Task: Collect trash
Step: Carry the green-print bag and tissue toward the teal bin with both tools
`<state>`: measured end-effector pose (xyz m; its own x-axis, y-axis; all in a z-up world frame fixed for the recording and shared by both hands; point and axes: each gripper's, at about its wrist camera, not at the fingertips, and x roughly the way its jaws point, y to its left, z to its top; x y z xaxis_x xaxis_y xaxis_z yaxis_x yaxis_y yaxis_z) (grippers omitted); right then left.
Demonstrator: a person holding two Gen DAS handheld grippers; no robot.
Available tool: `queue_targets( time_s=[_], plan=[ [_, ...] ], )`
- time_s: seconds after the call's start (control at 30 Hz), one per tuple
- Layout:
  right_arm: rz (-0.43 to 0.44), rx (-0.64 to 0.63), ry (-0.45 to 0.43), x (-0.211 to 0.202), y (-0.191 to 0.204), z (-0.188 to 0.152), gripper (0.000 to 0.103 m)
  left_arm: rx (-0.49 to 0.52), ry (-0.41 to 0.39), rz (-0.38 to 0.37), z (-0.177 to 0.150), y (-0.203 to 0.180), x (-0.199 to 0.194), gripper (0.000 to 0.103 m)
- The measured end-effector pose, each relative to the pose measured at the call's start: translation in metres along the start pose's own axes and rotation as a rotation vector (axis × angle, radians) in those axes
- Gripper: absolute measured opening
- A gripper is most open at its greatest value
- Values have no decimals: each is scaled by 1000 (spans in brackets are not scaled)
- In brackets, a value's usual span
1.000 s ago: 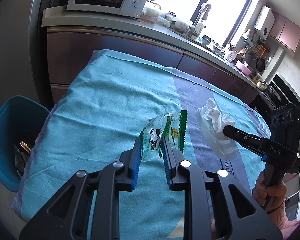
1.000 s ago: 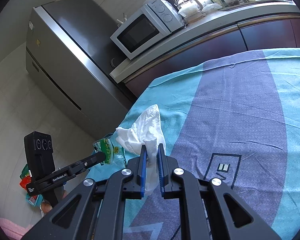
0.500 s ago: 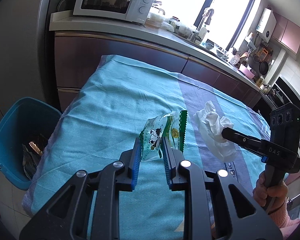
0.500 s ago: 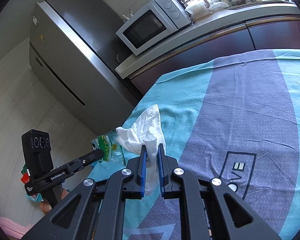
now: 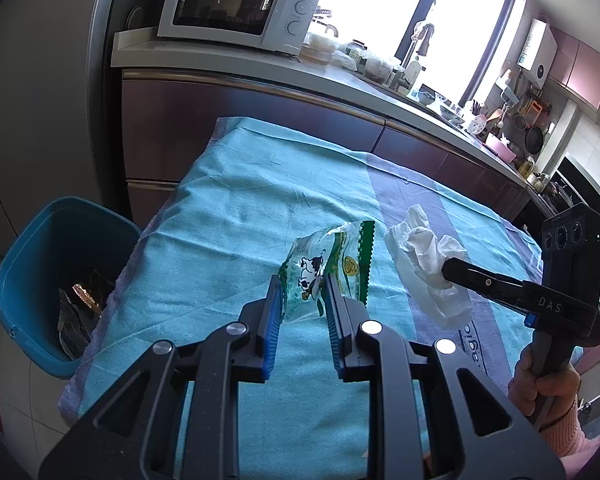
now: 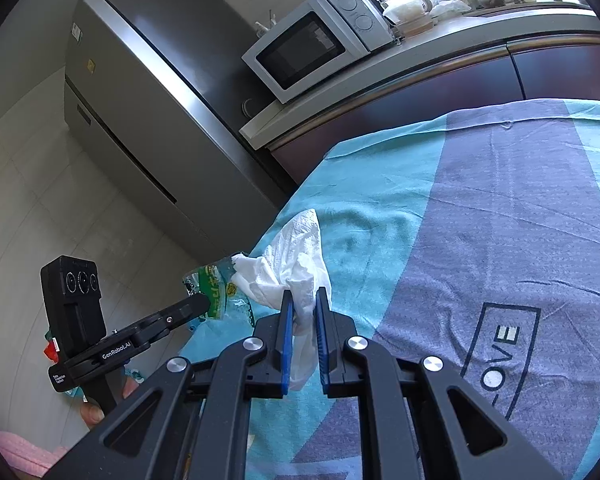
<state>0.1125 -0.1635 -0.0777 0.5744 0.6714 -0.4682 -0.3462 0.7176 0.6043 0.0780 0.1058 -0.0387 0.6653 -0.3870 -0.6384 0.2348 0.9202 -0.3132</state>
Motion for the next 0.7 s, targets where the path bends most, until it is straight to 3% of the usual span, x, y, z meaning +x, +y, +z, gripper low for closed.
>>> queue_targets(
  time_s=[0.7],
  plan=[
    [31, -21, 26, 13, 10, 2, 10, -8, -14, 29, -2, 11, -8, 22]
  ],
)
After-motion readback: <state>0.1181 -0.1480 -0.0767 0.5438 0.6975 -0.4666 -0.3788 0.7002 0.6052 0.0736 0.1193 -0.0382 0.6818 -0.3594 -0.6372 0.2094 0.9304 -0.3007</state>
